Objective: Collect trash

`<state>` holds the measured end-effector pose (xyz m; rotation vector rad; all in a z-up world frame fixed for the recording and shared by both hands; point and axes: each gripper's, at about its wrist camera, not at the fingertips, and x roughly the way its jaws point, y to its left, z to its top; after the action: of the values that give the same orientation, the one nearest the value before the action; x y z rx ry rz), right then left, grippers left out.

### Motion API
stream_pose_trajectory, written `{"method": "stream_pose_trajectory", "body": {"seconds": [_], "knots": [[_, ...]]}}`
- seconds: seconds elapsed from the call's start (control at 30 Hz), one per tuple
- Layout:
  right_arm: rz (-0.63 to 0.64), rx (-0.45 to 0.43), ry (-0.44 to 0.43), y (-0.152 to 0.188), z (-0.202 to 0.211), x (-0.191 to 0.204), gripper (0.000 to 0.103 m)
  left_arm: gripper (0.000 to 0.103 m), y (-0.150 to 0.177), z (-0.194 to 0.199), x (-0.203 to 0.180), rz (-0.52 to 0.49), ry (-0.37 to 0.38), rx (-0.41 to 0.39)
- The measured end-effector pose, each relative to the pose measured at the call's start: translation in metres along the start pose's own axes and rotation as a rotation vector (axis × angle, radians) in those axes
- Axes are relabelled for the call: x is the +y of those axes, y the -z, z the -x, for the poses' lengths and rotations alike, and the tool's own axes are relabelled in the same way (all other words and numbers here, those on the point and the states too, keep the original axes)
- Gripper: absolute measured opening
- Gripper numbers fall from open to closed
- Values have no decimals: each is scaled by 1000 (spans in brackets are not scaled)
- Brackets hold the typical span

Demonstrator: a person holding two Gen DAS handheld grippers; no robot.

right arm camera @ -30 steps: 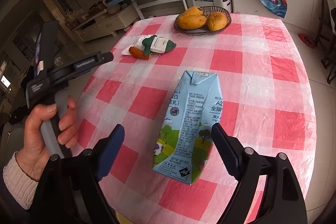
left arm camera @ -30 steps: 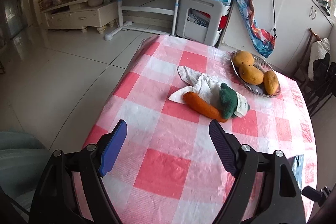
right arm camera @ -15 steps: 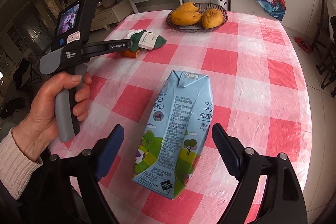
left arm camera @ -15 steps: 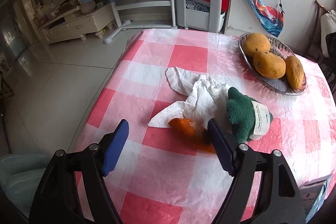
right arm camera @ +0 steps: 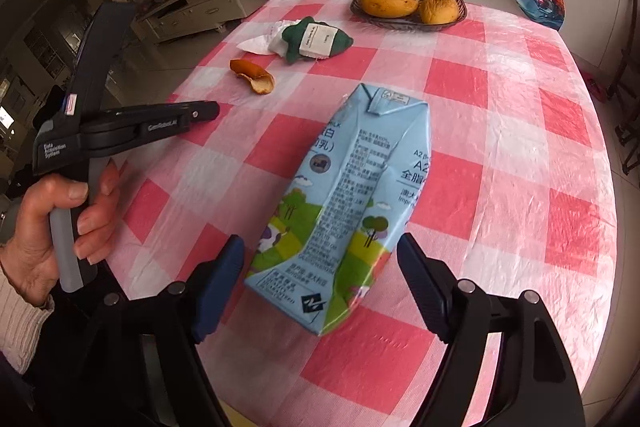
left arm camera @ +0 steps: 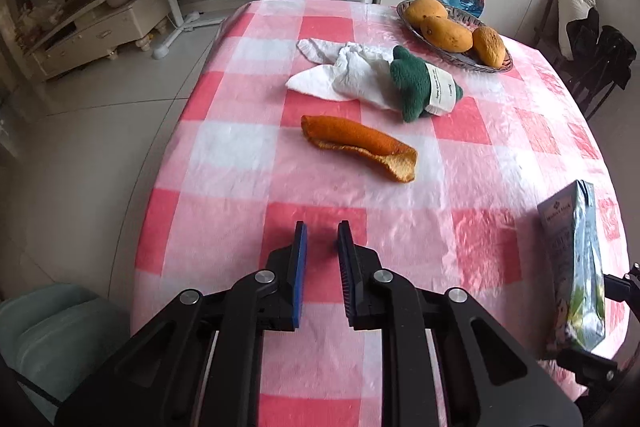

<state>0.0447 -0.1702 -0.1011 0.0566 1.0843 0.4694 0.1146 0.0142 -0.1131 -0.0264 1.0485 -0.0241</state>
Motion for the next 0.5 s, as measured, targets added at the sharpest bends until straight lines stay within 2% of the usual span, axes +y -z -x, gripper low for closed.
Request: {"method": "stream_pose_trajectory", "body": {"seconds": [0.07, 0.13, 0.27, 0.4, 0.43, 0.5], "knots": [[-27, -9, -24, 3, 4, 0, 76, 16, 7, 6, 8, 34, 41, -7], [-50, -22, -28, 4, 7, -2, 76, 17, 8, 10, 11, 53, 51, -27], [-89, -40, -20, -2, 6, -7, 77, 37, -11, 3, 8, 117, 84, -41], [-104, -54, -5, -10, 1, -12, 78, 46, -36, -17, -1, 219, 147, -23], [-106, -56, -3, -12, 0, -13, 78, 48, -42, -22, -3, 241, 140, -18], [-104, -57, 1, -15, -2, -15, 78, 63, -52, -31, -6, 286, 106, -12]]}}
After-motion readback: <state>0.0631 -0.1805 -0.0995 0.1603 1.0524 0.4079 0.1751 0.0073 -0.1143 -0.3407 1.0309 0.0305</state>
